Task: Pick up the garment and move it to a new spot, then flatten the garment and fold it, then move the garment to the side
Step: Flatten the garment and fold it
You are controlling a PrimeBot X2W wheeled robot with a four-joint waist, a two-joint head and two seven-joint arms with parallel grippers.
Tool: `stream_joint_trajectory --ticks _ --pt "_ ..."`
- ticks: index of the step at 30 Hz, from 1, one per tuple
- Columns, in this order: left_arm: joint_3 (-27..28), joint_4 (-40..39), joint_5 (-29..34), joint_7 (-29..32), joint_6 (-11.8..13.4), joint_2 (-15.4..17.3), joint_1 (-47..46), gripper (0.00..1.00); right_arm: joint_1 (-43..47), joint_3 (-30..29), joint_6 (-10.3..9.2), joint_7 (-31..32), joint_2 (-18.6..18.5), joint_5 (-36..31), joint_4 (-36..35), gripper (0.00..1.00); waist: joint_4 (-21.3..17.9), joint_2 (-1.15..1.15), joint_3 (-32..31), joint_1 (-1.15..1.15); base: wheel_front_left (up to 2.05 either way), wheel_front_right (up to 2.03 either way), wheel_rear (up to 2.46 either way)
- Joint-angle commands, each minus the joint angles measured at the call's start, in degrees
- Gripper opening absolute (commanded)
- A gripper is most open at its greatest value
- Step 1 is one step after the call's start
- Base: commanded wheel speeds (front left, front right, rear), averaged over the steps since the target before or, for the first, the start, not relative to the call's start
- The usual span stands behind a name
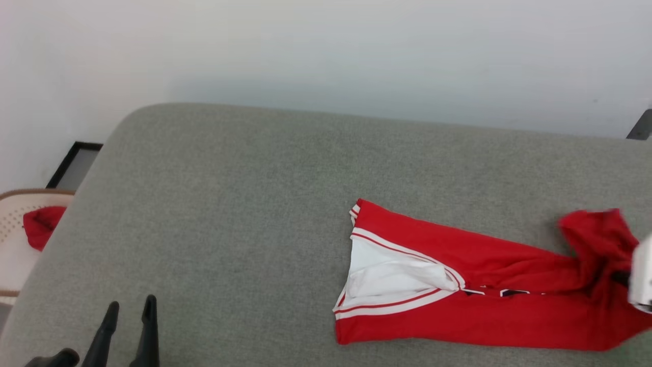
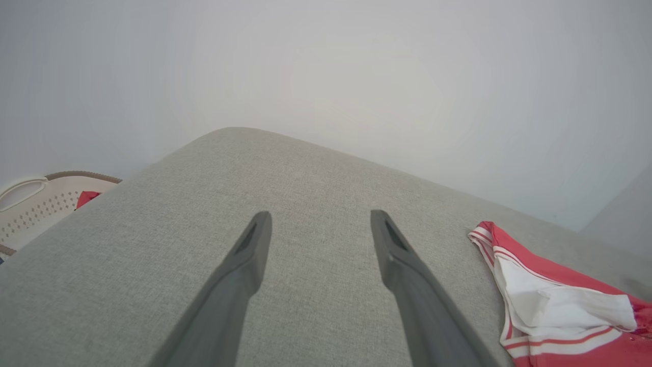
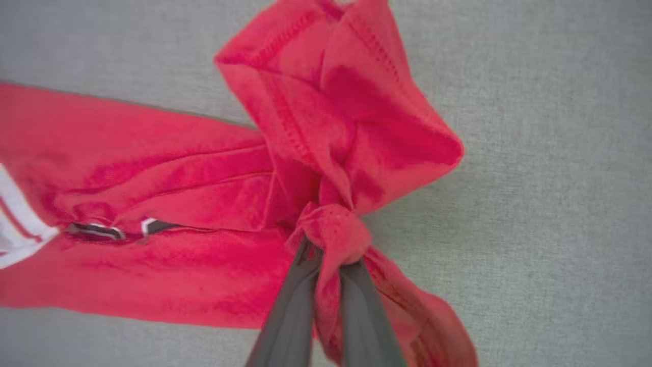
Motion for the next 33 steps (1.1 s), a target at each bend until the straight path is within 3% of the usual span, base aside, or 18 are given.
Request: stream_joint_trajectory --ticks 1,2,3,14,21,33 --pt "0.04 0.03 -0.06 0.02 0.11 0.17 0.84 1.0 0.88 0.42 -0.06 0.35 1.21 1.39 -1.01 0.0 -0.33 0.0 -0.9 0.0 0.0 0.0 0.0" --pt "-0.07 0.03 -0.18 0.11 0.09 0.16 0.86 1.0 1.08 0.95 -0.06 0.8 2.15 2.02 -2.18 0.0 -0.27 0.0 -1.17 0.0 0.0 0.0 0.0" --pt "-1.09 0.13 -0.42 0.64 -0.44 0.03 0.03 1.0 2.29 5.45 -0.06 2.63 6.9 4.01 -9.95 0.0 1.36 0.0 -2.07 0.0 0.0 0.0 0.0" --pt "-4.05 2.05 -0.06 0.93 -1.54 -1.08 -2.86 1.0 -0.25 12.66 -0.06 2.63 15.4 3.45 -13.66 0.0 6.92 0.0 -2.03 0.0 0.0 0.0 0.0" --pt "-5.8 4.14 0.09 0.46 -2.57 -2.04 -4.58 1.0 -3.37 15.98 -0.05 -0.48 19.96 1.75 -9.34 0.0 9.99 0.0 -1.28 0.0 0.0 0.0 0.0" --pt "-7.07 7.34 -0.08 -0.42 -3.77 -3.03 -7.1 1.0 -9.0 17.61 -0.05 -6.23 23.27 -0.91 3.84 0.0 12.86 0.0 -0.03 0.0 0.0 0.0 0.0"
